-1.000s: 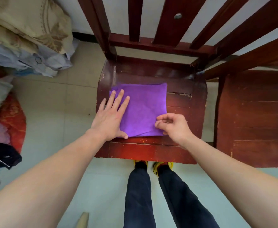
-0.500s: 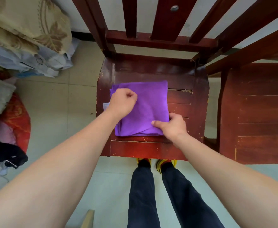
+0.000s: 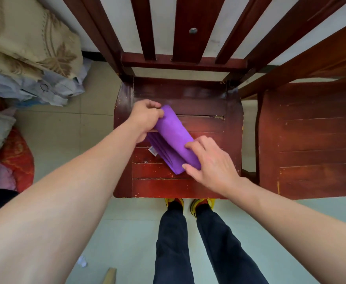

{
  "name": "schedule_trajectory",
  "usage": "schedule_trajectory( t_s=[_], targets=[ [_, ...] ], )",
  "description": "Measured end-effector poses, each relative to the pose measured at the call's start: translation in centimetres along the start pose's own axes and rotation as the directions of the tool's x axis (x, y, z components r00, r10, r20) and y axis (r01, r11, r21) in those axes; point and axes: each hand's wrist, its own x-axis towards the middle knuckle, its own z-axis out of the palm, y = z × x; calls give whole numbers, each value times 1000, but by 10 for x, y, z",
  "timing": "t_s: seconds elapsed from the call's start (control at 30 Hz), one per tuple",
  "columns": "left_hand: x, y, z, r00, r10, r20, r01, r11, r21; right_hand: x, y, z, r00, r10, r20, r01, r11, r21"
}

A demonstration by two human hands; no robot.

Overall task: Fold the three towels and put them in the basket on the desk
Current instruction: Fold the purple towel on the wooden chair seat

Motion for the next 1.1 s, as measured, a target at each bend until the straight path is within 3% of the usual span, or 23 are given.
schedule_trajectory(
  t_s=[0.1,0.2,0.27,0.37,0.43,0.57,0.73,0.87,0.93,1.0,1.1],
  targets=[
    [3,-15,-18,981,192,-26,-181,956,231,-12,-10,10,1000,-22,4,21,996,87],
    [1,-27,-22,919,394,-25,-332,806,489,-7,-19,22,996,-5,91,-2,997,73],
    [-2,-34,-20,856,516,21,-420,673,609,1,-22,30,983,41,179,-43,999,8],
    [-6,-43,-15,716,689,111,-437,319,841,10,-24,43,972,88,216,-78,995,-57],
    [-6,-47,-13,694,696,185,-460,231,857,14,-27,51,971,105,216,-91,993,-77],
    [2,-54,-18,786,573,232,-549,474,689,16,-27,61,972,119,200,-106,991,-78],
    [20,-55,-29,769,537,346,-599,417,683,13,-19,62,976,76,202,-74,997,-16],
    [16,-50,-33,808,506,300,-560,502,659,22,-23,38,943,173,284,-213,970,119],
    [13,-48,-39,838,476,268,-524,564,638,37,-24,23,950,218,222,-258,951,171],
    [12,-48,-44,857,452,248,-498,599,627,52,-22,17,954,227,198,-261,951,167],
    [16,-51,-49,875,423,237,-470,617,631,67,-24,28,925,250,286,-291,950,110]
  ],
)
